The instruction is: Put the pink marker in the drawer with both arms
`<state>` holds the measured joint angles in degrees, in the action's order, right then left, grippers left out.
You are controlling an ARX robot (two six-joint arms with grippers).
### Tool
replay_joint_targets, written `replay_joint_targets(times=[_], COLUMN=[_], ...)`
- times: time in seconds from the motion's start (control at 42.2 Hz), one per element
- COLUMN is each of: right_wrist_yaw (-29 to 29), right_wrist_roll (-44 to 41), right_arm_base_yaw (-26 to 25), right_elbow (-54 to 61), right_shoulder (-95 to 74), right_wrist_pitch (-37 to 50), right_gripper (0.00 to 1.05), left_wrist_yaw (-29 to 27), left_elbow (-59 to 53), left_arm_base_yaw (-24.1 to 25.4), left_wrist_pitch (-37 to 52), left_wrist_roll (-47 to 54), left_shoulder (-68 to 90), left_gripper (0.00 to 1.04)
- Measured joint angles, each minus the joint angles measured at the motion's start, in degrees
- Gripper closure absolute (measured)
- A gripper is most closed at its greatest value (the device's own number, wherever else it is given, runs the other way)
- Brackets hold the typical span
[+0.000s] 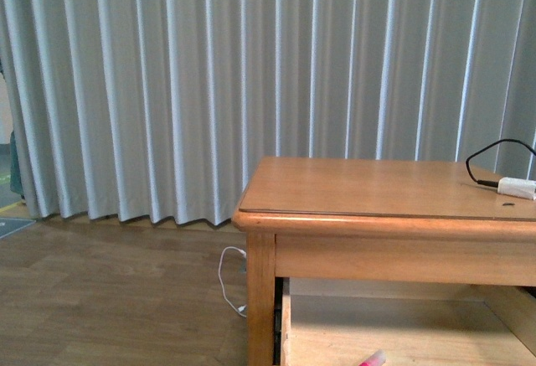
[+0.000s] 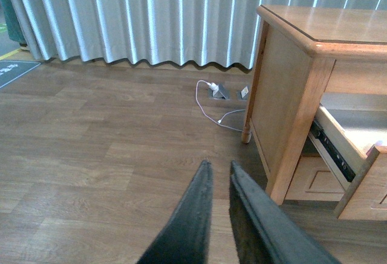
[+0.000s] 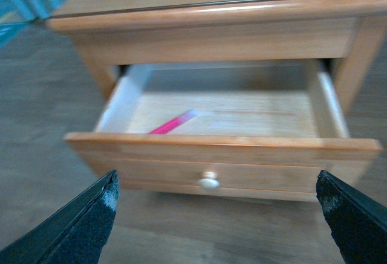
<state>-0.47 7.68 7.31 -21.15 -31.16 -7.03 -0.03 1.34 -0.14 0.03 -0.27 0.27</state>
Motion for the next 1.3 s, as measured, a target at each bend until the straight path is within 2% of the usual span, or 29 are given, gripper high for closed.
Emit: replay_joint_targets(times=[0.047, 0.095, 0.213, 0.308, 0.426, 0.687, 0.829, 1.113, 1.302], right_wrist_yaw=[7.63, 10.25, 5.99, 2.38, 0.74, -0.09, 1.38, 7.96, 11.85], right_wrist_roll=[0.68, 0.96, -2.01, -3.96, -5.77, -5.77, -5.62, -1.79, 1.31], right_arm_base_yaw=[2.16, 3.65, 3.56, 1.53, 0.94, 0.42, 0.76, 1.46, 2.56], right_elbow=[0.0, 0.0, -0.11, -0.11, -0.11, -3.74, -6.91, -14.36, -23.87], right_shoulder=[-0.57, -1.99, -8.92, -17.79, -29.14, -51.95, -60.67, -73.96, -81.88], right_wrist_pitch=[-1.14, -3.08, -2.19, 2.45, 10.32, 29.55, 35.87, 46.88, 47.1], right_gripper=[0.09, 0.09, 0.09, 0.09, 0.09, 0.09, 0.09, 0.09, 0.09], left_wrist_yaw=[0.0, 0.0, -0.02, 0.0, 0.0, 0.0, 0.0, 0.0, 0.0], left_elbow=[0.0, 0.0, 0.0, 0.0, 0.0, 0.0, 0.0, 0.0, 0.0], left_arm_base_yaw=[0.0, 0.0, 0.0, 0.0, 0.0, 0.0, 0.0, 0.0, 0.0], left_wrist_pitch=[0.0, 0.0, 0.0, 0.0, 0.0, 0.0, 0.0, 0.0, 0.0], left_wrist_roll=[0.0, 0.0, 0.0, 0.0, 0.0, 0.02, 0.02, 0.02, 0.02], left_shoulder=[0.0, -0.02, -0.02, -0.02, -0.02, -0.02, -0.02, -0.02, -0.02], left_gripper=[0.82, 0.72, 0.47, 0.29, 0.06, 0.06, 0.06, 0.06, 0.06])
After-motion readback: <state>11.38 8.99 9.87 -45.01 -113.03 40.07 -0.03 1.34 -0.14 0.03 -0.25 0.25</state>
